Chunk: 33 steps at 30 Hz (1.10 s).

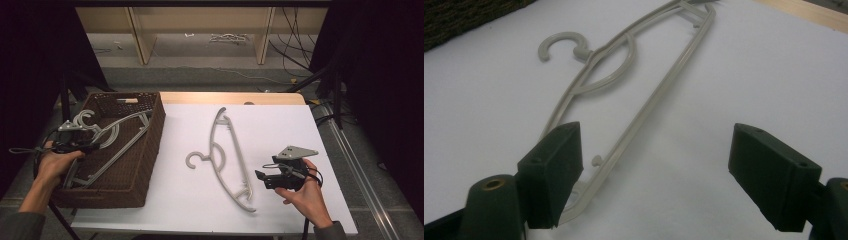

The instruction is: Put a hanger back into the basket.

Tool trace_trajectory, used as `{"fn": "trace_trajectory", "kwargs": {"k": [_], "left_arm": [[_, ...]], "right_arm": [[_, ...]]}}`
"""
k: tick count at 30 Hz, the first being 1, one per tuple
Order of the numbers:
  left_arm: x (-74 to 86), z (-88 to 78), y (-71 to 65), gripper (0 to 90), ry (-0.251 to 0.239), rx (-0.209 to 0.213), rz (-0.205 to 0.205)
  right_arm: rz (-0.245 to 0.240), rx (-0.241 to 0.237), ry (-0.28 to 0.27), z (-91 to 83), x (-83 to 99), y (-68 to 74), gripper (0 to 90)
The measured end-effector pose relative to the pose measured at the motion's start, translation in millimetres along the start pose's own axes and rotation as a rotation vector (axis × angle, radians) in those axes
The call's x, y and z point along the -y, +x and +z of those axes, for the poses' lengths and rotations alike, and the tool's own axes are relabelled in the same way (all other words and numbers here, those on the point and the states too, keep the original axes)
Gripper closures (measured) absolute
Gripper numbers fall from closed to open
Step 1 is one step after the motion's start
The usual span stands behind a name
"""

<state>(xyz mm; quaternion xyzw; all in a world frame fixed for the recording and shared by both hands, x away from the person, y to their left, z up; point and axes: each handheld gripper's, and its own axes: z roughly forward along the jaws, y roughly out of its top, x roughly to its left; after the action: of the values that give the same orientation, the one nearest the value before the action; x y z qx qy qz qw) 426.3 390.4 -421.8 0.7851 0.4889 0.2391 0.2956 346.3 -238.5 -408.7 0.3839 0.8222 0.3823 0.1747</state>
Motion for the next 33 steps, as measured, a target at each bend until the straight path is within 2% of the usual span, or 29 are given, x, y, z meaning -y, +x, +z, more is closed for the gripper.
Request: {"fn": "trace_trajectory", "kwargs": {"k": [1, 2, 3, 4, 5, 6, 7, 8, 11, 14, 17, 21, 24, 25, 26, 27, 28, 29, 30, 31, 32, 33], "left_arm": [[0.8, -0.3, 0.6, 66.6, 0.001, -0.02, -0.017], [0.8, -0.3, 0.6, 62.1, 0.001, -0.02, -0.017], [1.4, -2.9, 1.4, 61.3, -0.006, -0.036, -0.056], [1.4, -2.9, 1.4, 59.8, -0.006, -0.036, -0.056], [1.0, -9.5, 0.7, 57.2, -0.039, -0.048, -0.082], [0.0, -13.2, -0.4, 55.0, -0.038, -0.06, -0.081], [-1.1, -15.9, -2.9, 50.9, -0.048, -0.065, -0.107], [-2.6, -19.6, -4.0, 47.6, -0.063, -0.078, -0.111], [-7.2, -33.0, -12.6, 41.7, -0.124, -0.088, -0.166], [-12.2, -45.5, -24.7, 36.7, -0.164, -0.082, -0.154], [-15.4, -58.2, -40.7, 33.2, -0.222, -0.05, -0.164], [-19.6, -73.7, -69.0, 26.2, -0.3, 0.016, -0.173], [-21.1, -78.5, -88.6, 24.4, -0.333, 0.053, -0.148], [-21.1, -78.5, -88.6, 23.7, -0.333, 0.053, -0.148], [-21.4, -79.4, -97.6, 23.7, -0.35, 0.076, -0.138], [-21.6, -79.6, -112.4, 22.1, -0.367, 0.113, -0.119], [-21.6, -79.6, -112.4, 22.0, -0.367, 0.113, -0.119], [-21.9, -78.5, -126.8, 21.1, -0.375, 0.144, -0.103], [-21.9, -78.5, -126.8, 20.6, -0.375, 0.144, -0.103], [-22.4, -77.1, -139.1, 20.5, -0.384, 0.17, -0.096], [-22.4, -77.1, -139.1, 20.2, -0.384, 0.17, -0.096], [-24.0, -75.6, -153.5, 19.5, -0.394, 0.195, -0.061]], "right_arm": [[-0.007, -0.001, -0.007, 0.6, -0.2, -0.6, 22.7], [0.008, -0.001, 0.003, 0.0, -0.1, 0.8, 22.7], [0.018, -0.001, 0.011, -0.8, 0.2, 2.0, 22.7], [0.018, -0.001, 0.011, -0.8, 0.2, 2.0, 22.7], [0.001, -0.001, -0.006, 0.1, -0.3, 0.1, 22.7], [0.015, 0.0, -0.001, -0.3, -0.4, 0.9, 22.7], [0.011, 0.002, -0.005, 0.1, -0.3, 1.1, 22.7], [0.02, 0.003, 0.002, -0.1, -0.2, 2.2, 22.7], [0.009, 0.006, -0.014, 0.6, -0.8, 2.1, 22.7], [-0.002, 0.006, -0.025, 1.4, -0.7, 3.0, 22.7], [0.013, 0.007, -0.04, 1.6, -1.5, 4.8, 22.6], [0.008, 0.001, -0.052, 2.7, -2.3, 7.1, 22.4], [0.003, -0.001, -0.069, 4.2, -3.5, 8.2, 22.0], [0.001, -0.004, -0.069, 4.3, -3.8, 9.0, 21.9], [0.001, -0.004, -0.069, 4.3, -3.8, 9.0, 21.9], [0.017, -0.007, -0.067, 4.6, -4.2, 11.5, 21.8], [0.017, -0.007, -0.067, 4.6, -4.2, 11.5, 21.8], [0.0, -0.005, -0.072, 6.1, -4.4, 11.8, 21.7], [0.0, -0.005, -0.072, 6.1, -4.4, 11.8, 21.7], [0.003, -0.009, -0.073, 6.2, -4.6, 12.9, 21.6], [0.003, -0.009, -0.073, 6.2, -4.6, 12.9, 21.6], [0.003, -0.004, -0.078, 6.7, -4.7, 13.4, 21.5]]}}
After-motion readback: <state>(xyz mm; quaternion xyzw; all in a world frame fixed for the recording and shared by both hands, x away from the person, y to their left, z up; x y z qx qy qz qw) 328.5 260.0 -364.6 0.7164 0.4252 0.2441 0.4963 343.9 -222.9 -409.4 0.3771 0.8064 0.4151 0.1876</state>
